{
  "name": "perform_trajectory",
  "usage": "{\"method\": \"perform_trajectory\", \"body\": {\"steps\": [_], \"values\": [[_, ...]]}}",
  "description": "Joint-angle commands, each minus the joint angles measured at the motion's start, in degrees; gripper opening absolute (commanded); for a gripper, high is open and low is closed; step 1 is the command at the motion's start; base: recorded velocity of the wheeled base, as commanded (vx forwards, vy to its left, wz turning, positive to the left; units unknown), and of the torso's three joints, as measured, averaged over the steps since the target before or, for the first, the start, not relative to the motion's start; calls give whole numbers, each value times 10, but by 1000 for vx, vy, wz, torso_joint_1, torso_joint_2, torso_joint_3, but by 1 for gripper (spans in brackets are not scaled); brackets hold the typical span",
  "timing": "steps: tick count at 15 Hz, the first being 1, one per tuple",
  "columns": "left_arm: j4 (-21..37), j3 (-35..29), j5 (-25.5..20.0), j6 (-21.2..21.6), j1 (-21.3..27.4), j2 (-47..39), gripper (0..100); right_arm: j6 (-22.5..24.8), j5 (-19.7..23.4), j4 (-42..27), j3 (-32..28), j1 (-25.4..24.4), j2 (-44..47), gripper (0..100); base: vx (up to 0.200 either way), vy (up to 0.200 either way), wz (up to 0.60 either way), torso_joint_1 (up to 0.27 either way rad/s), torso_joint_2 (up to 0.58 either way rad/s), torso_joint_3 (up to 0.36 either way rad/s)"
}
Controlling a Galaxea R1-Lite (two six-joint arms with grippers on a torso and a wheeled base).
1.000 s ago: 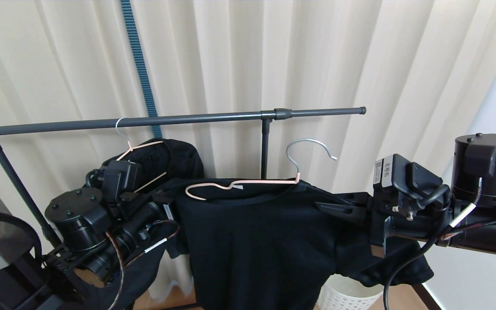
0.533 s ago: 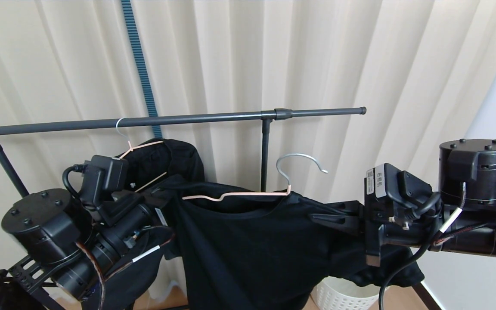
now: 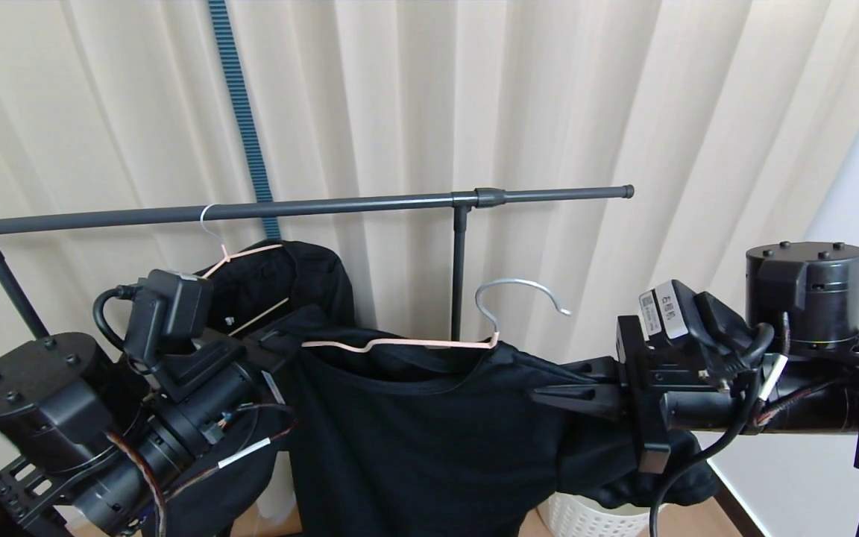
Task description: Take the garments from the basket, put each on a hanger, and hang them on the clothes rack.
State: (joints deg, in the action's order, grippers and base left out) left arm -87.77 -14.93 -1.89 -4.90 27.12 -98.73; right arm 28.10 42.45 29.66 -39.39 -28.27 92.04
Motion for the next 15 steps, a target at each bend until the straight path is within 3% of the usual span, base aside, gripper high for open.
{"method": "perform_trajectory", "body": {"steps": [1, 6, 9, 15], "values": [[0, 8, -3, 0, 3, 14, 0, -1, 1, 1, -3, 1, 14, 0, 0, 0, 0, 0, 0, 0], [0, 27, -3, -4, 57, 26, 0, -10, -3, 1, -17, -3, 52, 0, 0, 0, 0, 0, 0, 0], [0, 36, -1, -4, 85, 26, 0, -18, -37, 5, -25, -13, 76, 0, 0, 0, 0, 0, 0, 0], [-1, 39, 3, -21, 130, 26, 0, -28, -39, 7, -30, -35, 105, 0, 0, 0, 0, 0, 0, 0]]}}
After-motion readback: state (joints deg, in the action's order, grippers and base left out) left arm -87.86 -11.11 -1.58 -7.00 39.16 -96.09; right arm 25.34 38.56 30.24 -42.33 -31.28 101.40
